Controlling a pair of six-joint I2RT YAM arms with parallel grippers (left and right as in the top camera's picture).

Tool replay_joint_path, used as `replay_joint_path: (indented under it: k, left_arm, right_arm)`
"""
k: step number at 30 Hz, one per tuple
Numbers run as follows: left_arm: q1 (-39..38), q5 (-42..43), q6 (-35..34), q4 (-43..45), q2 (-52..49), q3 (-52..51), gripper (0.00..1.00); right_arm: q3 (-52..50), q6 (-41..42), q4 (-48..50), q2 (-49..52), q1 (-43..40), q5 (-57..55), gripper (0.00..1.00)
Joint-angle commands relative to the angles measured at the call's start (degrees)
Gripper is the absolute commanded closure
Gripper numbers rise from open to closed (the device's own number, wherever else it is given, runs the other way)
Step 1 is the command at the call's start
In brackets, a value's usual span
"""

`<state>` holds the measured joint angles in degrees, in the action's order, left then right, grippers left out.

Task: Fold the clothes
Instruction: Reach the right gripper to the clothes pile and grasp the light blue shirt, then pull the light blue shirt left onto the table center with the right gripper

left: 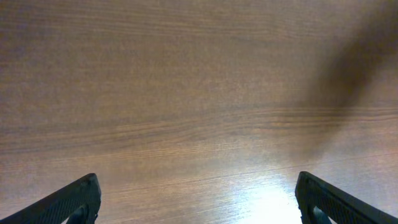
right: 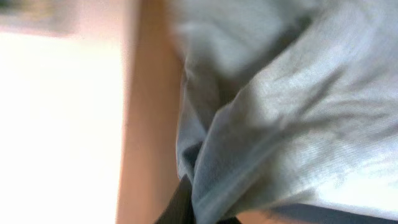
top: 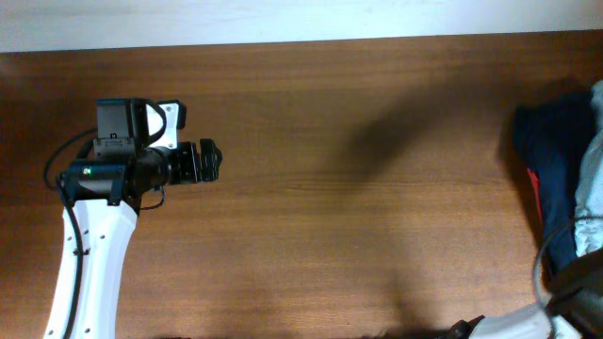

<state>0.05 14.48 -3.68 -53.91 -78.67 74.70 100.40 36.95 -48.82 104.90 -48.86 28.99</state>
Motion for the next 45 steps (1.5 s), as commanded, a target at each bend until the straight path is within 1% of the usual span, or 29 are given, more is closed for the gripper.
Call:
replay_joint_path:
  k: [1,3,4,5,8,9,13,16,20,21,26,29,34,35,36,37,38,39,41,45]
  left_arm:
    - [-0.2,-0.4,0.9,2.6,-0.1,1.0,0.00]
    - [-0.2,-0.4,0.9,3.8,-0.1,1.0,0.00]
    - [-0.2,-0.4,0.9,4.4,-0.1,1.0,0.00]
    - [-0.2,-0.4,0.9,5.2,-0.1,1.0,0.00]
    - [-0.2,-0.9,1.0,6.2,-0.1,1.0,0.00]
    - [-0.2,-1.3,0.9,6.6,-0.1,1.0,0.00]
    - [-0.2,-3.8,0.9,7.1,-0.1,1.0,0.00]
    - [-0.1,-5.0,1.0,7.4,-0.1,1.0,0.00]
    - [-0.1,-5.4,1.0,8.1,-0.1,1.0,0.00]
    - [-0.1,-5.4,1.0,8.5,-0.1,1.0,0.00]
    - [-0.1,-7.8,1.0,9.0,-0.1,1.0,0.00]
    - [-0.1,-8.8,1.8,9.2,-0.1,1.0,0.00]
    - [-0.1,-11.9,2.2,9.8,-0.1,2.0,0.00]
    - [-0.1,-12.4,2.2,9.8,-0.1,2.3,0.00]
    - [-0.1,-12.4,2.2,9.8,-0.1,2.7,0.00]
    - [-0.1,-12.4,2.2,9.8,-0.1,3.0,0.00]
    - [-0.1,-12.4,2.2,9.8,-0.1,3.4,0.00]
    - [-0.1,-12.4,2.2,9.8,-0.1,3.7,0.00]
    - [-0.1,-12.4,2.2,10.0,-0.1,3.8,0.00]
    - [-0.2,-10.7,2.2,9.9,-0.1,3.8,0.00]
  right_arm:
    - [4.7,-4.2,-0.7,-11.9,9.0,6.1,0.96]
    - [4.7,-4.2,-2.0,-14.3,13.9,3.7,0.96]
    - [4.7,-4.9,-3.2,-15.3,18.3,1.5,0.96]
    - [4.7,-5.2,-5.2,-15.6,24.6,-2.0,0.96]
    - [4.7,-5.2,-8.2,-14.4,34.8,-7.6,0.96]
    - [4.7,-5.2,-9.2,-13.3,40.0,-10.4,0.96]
    - [4.7,-5.2,-10.0,-9.0,53.8,-15.6,0.96]
    - [4.7,-5.2,-9.9,-3.9,64.4,-18.3,0.96]
    - [4.7,-5.2,-8.0,1.4,72.2,-19.2,0.96]
    - [4.7,-5.2,-6.2,3.4,74.8,-19.2,0.96]
    - [4.7,-5.5,-2.0,6.2,80.0,-18.9,0.96]
    - [4.7,-9.4,1.9,6.3,83.6,-16.5,0.96]
    - [4.7,-11.3,5.2,6.3,91.0,-16.0,0.96]
    - [4.7,-11.3,5.2,6.3,91.8,-16.7,0.93]
    - [4.7,-11.7,5.2,6.3,93.1,-18.4,0.83]
    - [4.7,-13.0,5.3,6.3,93.7,-18.8,0.81]
    - [4.7,-15.6,5.4,6.3,94.4,-18.4,0.81]
    - [4.7,-19.0,5.4,6.3,95.1,-16.7,0.78]
    - [4.7,-23.5,5.1,6.3,95.4,-14.4,0.70]
    - [4.7,-24.5,2.3,5.4,93.1,-17.9,0.66]
